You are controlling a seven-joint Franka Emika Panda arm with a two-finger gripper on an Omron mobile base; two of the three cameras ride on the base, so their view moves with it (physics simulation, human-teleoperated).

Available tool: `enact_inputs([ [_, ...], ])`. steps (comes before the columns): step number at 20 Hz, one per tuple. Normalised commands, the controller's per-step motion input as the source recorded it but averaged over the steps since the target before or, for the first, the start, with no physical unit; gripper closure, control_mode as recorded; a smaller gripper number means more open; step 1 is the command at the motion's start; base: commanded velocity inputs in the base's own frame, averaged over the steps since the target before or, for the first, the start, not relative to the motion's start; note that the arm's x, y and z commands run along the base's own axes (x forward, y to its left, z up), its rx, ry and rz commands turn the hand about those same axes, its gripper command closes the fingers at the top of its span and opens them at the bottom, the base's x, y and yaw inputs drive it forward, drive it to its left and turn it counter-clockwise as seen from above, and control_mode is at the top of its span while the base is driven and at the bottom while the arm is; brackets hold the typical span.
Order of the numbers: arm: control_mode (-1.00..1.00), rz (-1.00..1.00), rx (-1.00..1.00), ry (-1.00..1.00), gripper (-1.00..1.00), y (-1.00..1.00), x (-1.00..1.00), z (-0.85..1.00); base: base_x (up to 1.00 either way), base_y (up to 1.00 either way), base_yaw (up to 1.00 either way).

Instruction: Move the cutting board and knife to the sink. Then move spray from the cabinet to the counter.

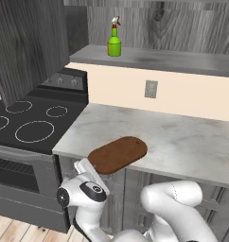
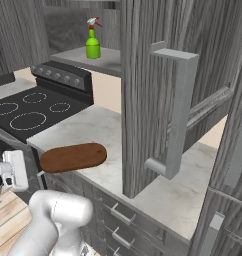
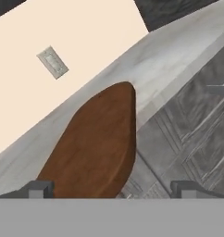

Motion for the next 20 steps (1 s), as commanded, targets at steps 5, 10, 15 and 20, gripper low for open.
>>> enact_inputs([
  [5, -1.0, -0.11, 0.14, -0.19, -1.0, 0.01, 0.0, -0.27, 0.0, 0.0, 0.0],
  [10, -1.0, -0.21, 0.05, -0.29, -1.0, 0.2, -0.08, -0.13, 0.0, 0.0, 0.0],
  [15, -1.0, -0.27, 0.04, -0.28, -1.0, 0.4, -0.02, -0.15, 0.0, 0.0, 0.0],
  [20, -1.0, -0.18, 0.13, -0.19, -1.0, 0.26, -0.04, -0.09, 0.0, 0.0, 0.0],
])
